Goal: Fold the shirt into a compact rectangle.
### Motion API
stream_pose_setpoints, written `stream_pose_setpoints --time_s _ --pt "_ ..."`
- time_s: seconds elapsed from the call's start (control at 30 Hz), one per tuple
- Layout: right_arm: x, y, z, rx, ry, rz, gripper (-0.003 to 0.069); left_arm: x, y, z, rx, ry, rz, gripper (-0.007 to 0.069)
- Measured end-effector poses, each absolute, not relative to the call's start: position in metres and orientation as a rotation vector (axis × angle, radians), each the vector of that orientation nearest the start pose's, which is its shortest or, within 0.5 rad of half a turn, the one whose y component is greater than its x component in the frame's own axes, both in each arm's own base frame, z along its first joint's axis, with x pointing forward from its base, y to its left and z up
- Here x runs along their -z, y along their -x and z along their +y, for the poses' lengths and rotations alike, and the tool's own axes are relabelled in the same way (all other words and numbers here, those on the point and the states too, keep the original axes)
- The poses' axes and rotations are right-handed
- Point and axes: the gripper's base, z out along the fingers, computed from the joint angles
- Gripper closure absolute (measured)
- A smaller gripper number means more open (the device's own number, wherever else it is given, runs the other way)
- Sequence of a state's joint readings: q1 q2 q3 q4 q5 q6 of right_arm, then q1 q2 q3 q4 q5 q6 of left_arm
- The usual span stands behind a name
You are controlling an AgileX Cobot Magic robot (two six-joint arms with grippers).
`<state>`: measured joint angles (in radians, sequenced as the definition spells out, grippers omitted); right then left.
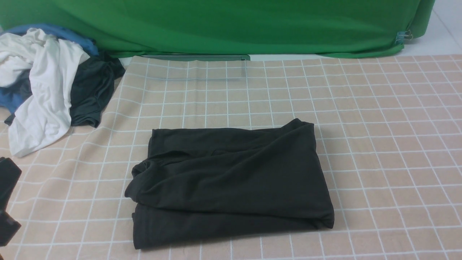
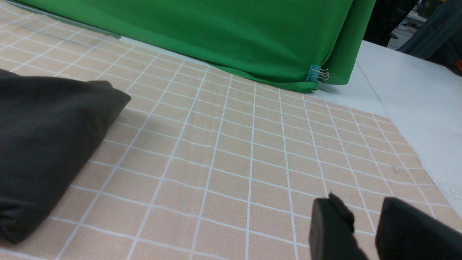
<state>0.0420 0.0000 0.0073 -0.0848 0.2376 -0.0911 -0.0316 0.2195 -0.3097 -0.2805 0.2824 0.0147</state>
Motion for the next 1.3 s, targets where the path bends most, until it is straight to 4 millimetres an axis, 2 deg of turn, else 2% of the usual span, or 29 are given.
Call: stream_pose_setpoints --time_s 0.07,0.17,0.3,0.7,1.3 --pt "-0.189 -0.056 0.001 0.114 0.171 1.720 0.0433 -0.264 -0.066 -0.007 0.255 0.133 1.657 0.0610" --pt "-0.189 -0.056 0.001 0.114 0.171 1.720 0.0428 -0.231 -0.063 -0.005 0.229 0.150 1.649 0.0610" --pt "-0.189 -0.056 0.001 0.114 0.171 1.720 0.0424 -0.200 -0.059 -0.003 0.226 0.169 1.650 0.0610" --pt "-0.189 -0.056 0.001 0.114 0.171 1.720 0.0421 -0.190 -0.055 -0.003 0.192 0.146 1.728 0.0608" --pt "-0.189 -0.056 0.001 0.114 0.171 1.720 0.0421 -0.189 -0.055 -0.003 0.191 0.147 1.733 0.0608"
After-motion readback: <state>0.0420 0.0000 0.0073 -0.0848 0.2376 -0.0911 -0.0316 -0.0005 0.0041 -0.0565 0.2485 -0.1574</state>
